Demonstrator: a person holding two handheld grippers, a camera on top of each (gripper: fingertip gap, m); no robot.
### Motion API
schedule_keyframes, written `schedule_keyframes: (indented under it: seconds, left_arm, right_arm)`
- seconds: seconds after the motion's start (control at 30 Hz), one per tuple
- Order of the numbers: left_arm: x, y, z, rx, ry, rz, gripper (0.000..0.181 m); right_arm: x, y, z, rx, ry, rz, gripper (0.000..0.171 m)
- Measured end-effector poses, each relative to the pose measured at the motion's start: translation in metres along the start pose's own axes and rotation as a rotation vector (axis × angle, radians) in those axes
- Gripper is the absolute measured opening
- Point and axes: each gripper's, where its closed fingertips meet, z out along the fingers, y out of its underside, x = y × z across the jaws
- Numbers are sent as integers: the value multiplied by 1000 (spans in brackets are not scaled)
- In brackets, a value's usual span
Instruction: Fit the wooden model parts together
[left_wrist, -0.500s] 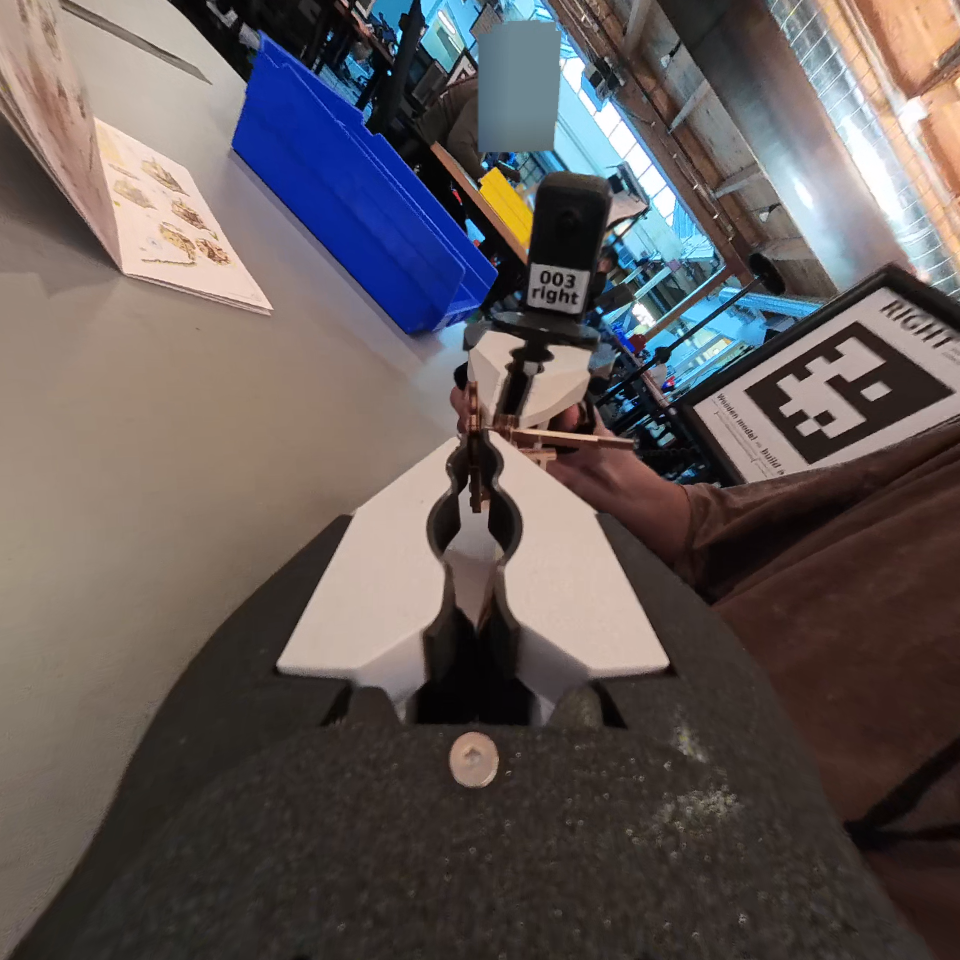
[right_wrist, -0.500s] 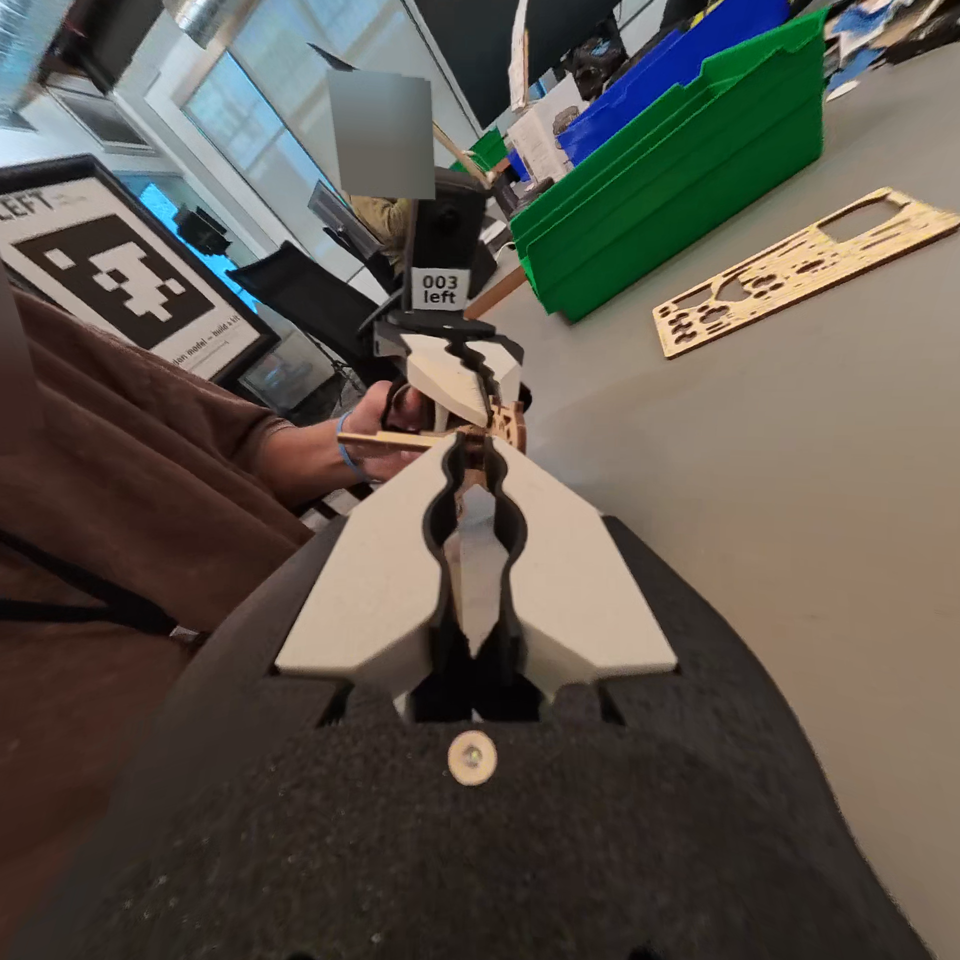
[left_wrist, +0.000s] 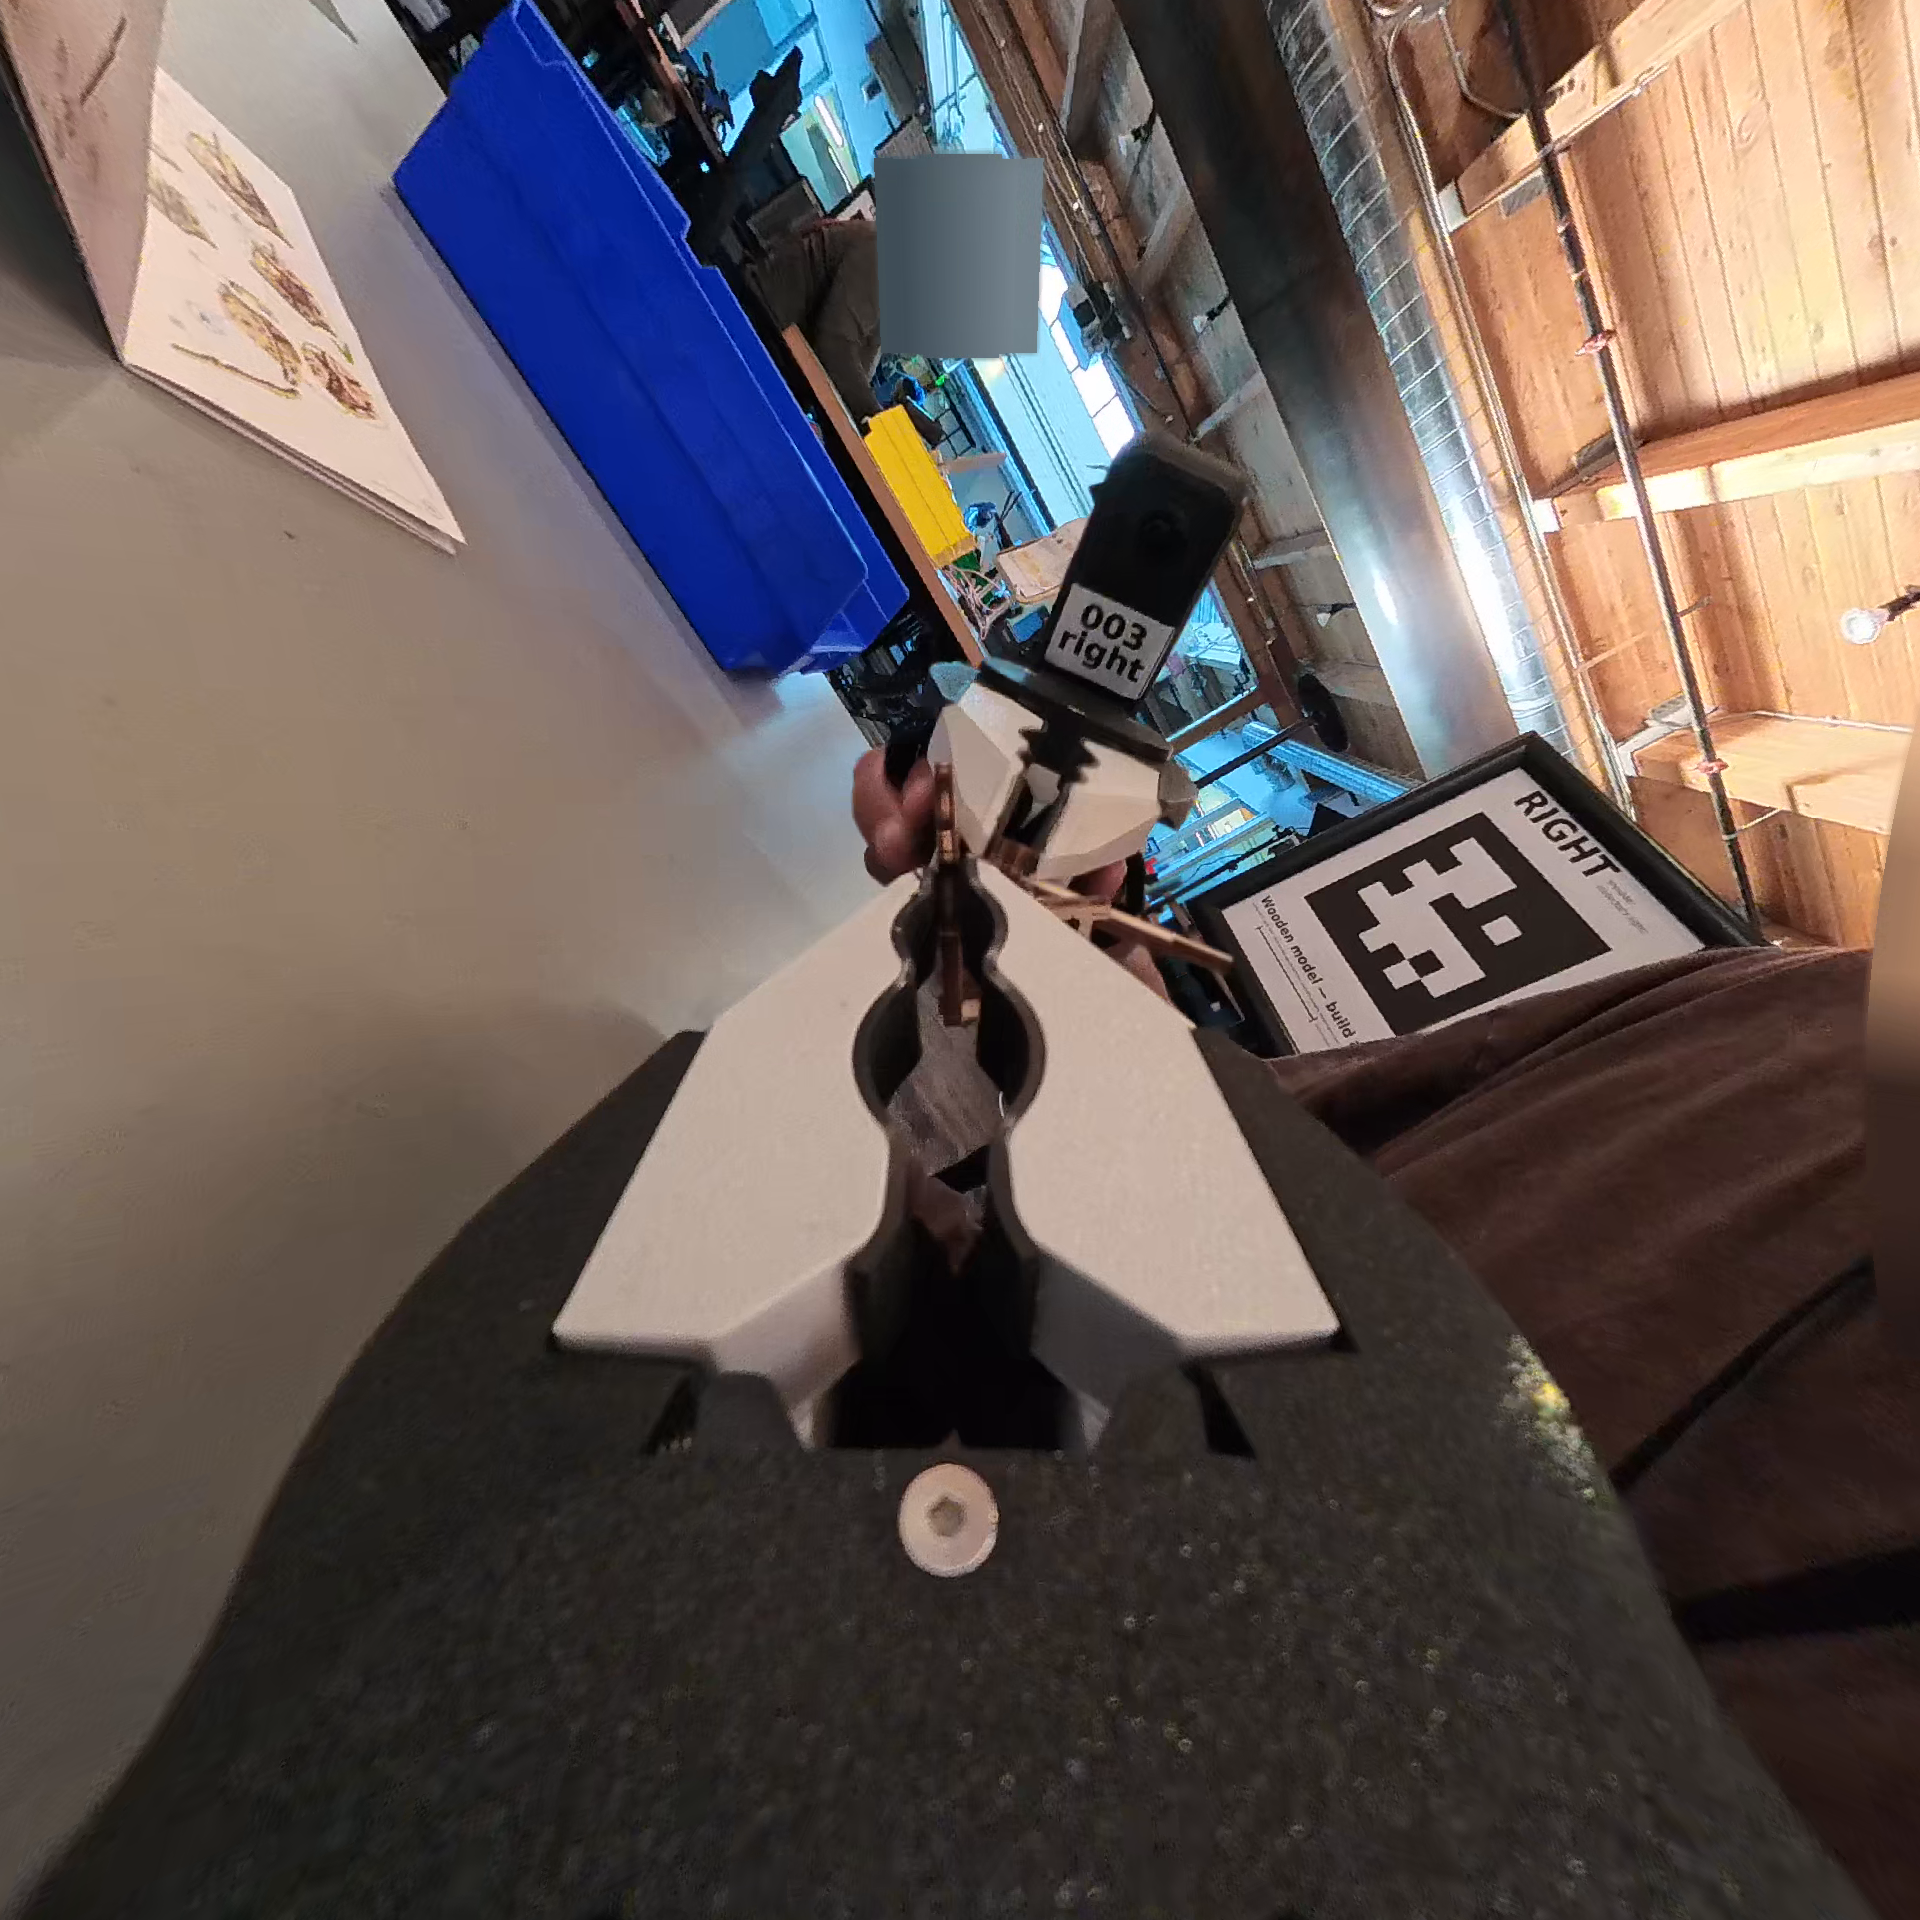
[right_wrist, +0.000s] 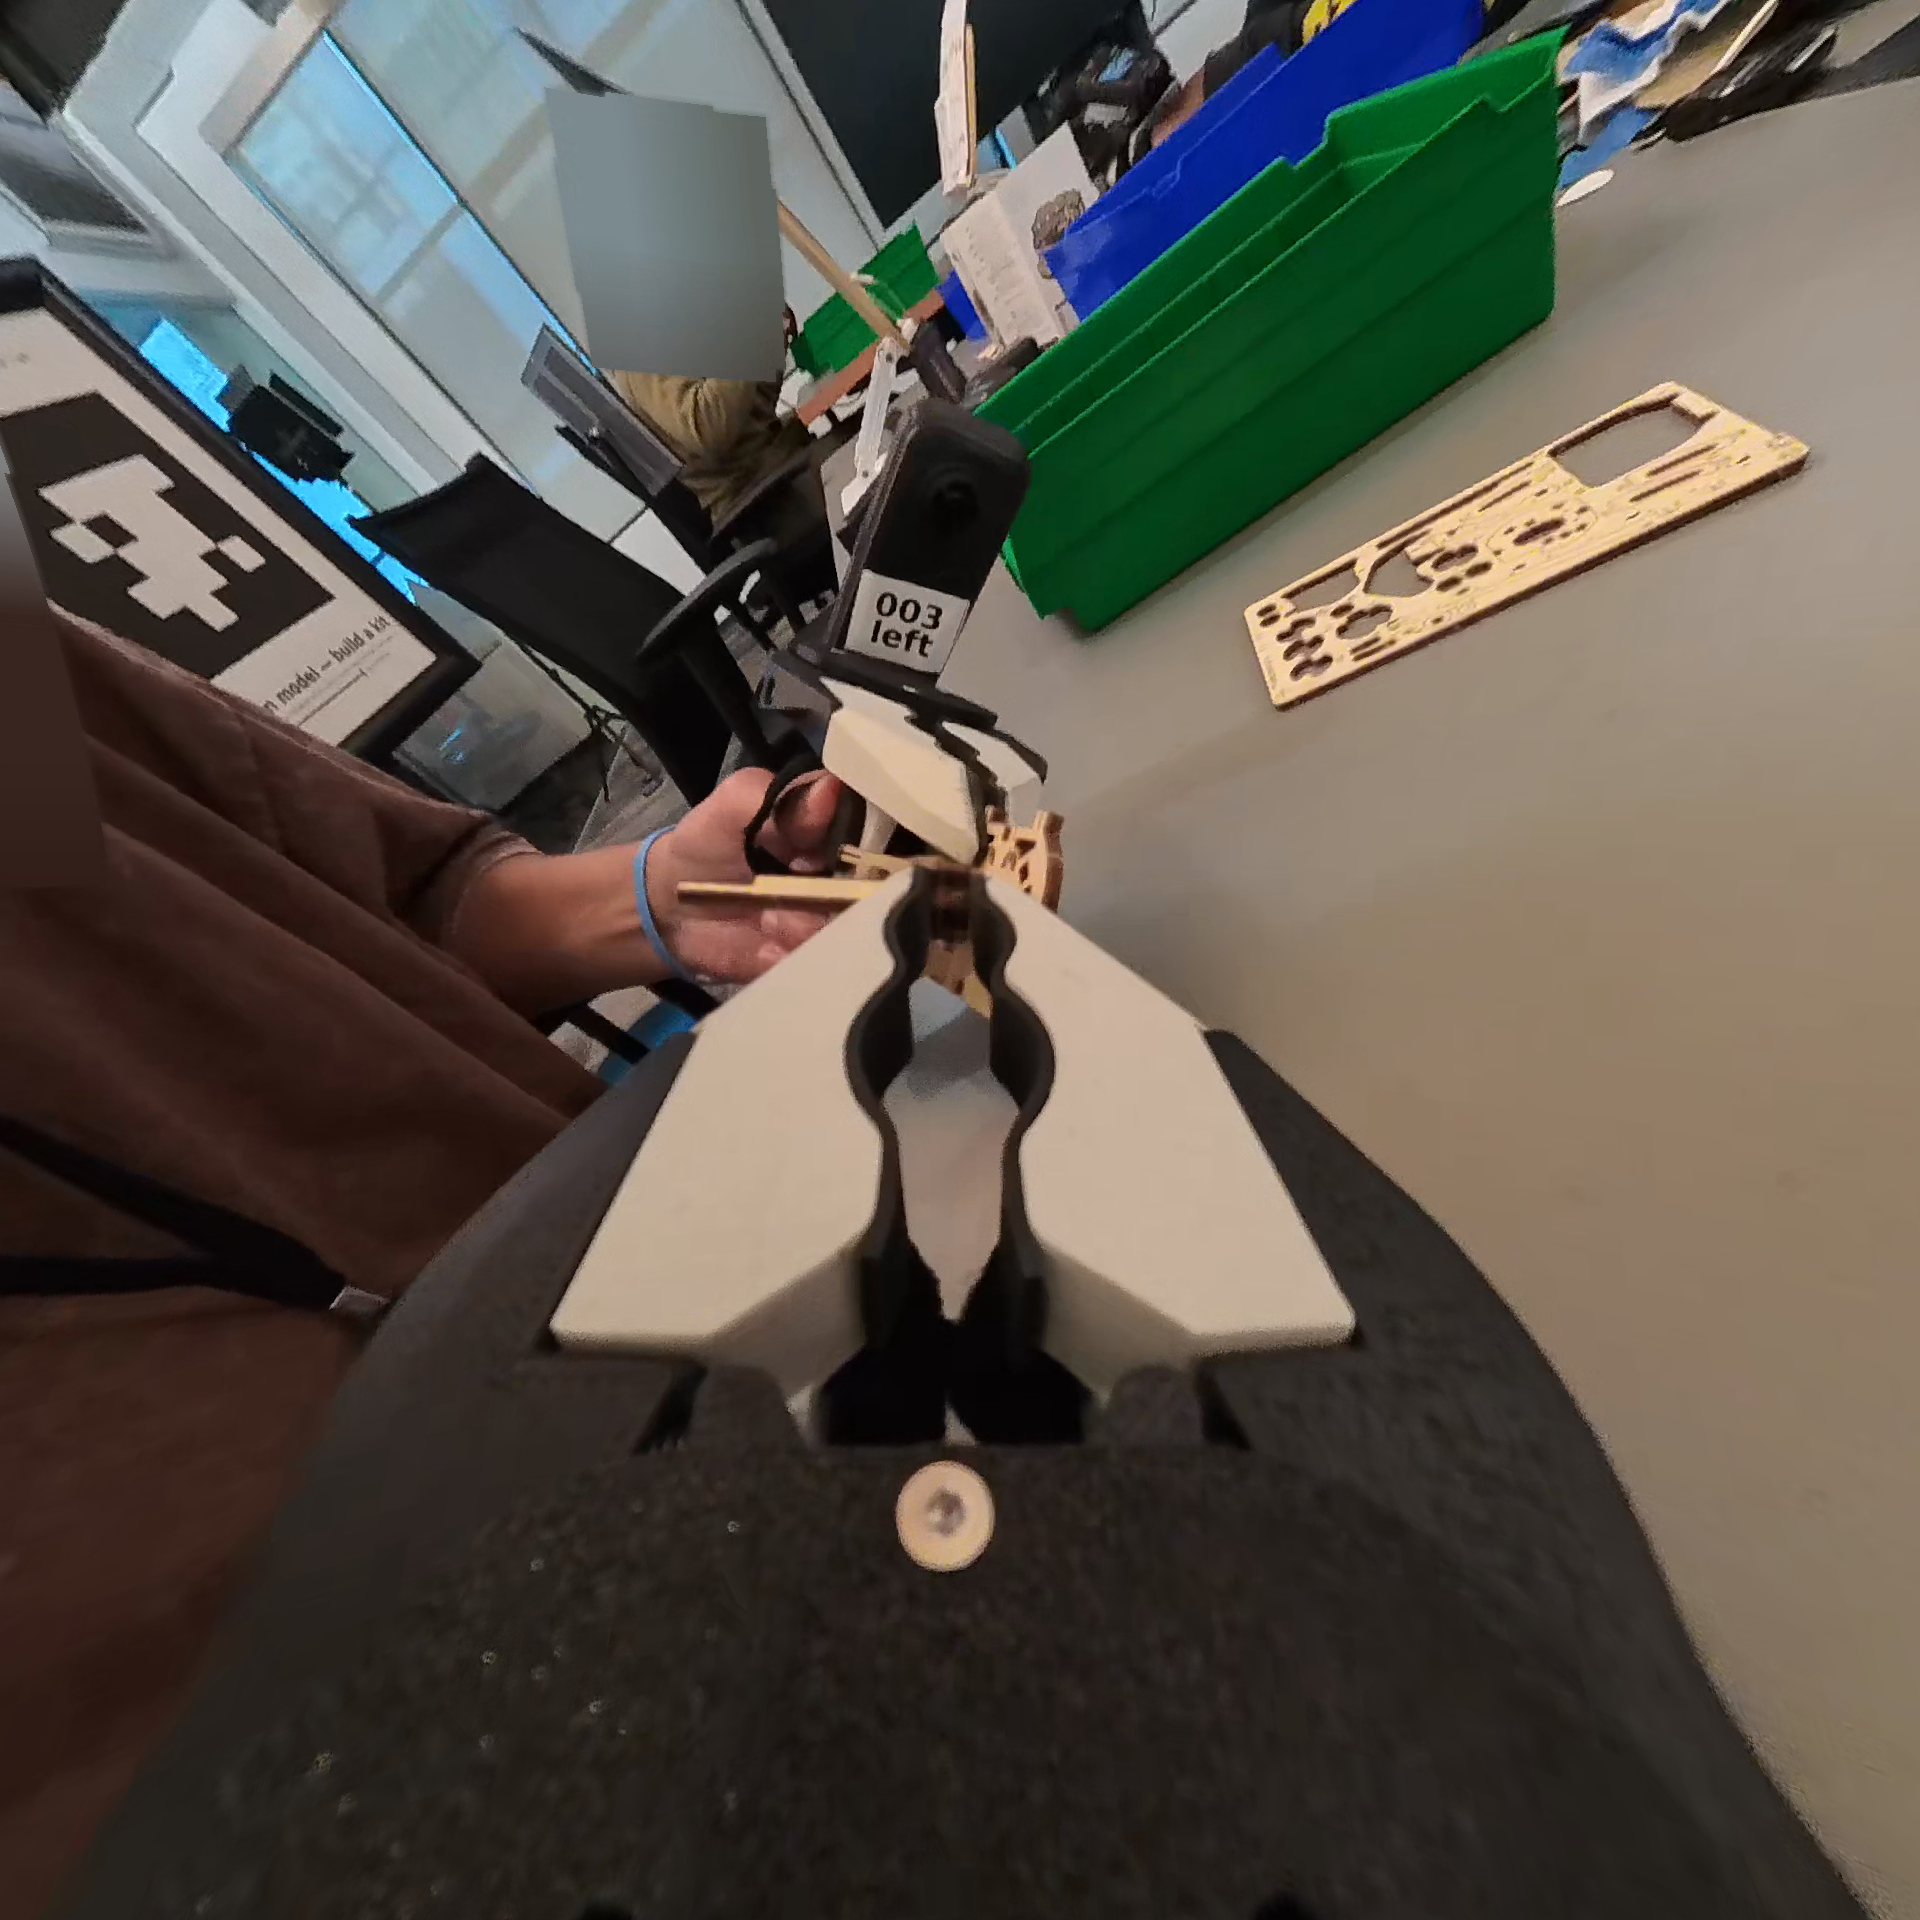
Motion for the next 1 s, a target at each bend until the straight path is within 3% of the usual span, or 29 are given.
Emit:
schedule_keyframes:
  seconds: [0.33,0.47,0.53,0.77,1.0]
  left_arm:
    - [-26,-6,-4,41,-57,-62,1]
    - [-38,-16,-12,106,-75,-106,0]
    - [-40,-22,-15,164,-60,-162,0]
    - [-40,-38,-25,331,36,-343,0]
    - [-39,-40,-31,383,90,-430,0]
  right_arm:
    - [25,6,10,-23,-1,-31,7]
    - [37,-1,20,-53,-119,229,7]
    - [40,-6,24,-151,-121,289,7]
    - [46,-21,40,-383,4,183,7]
    - [47,-25,47,-422,97,-29,14]
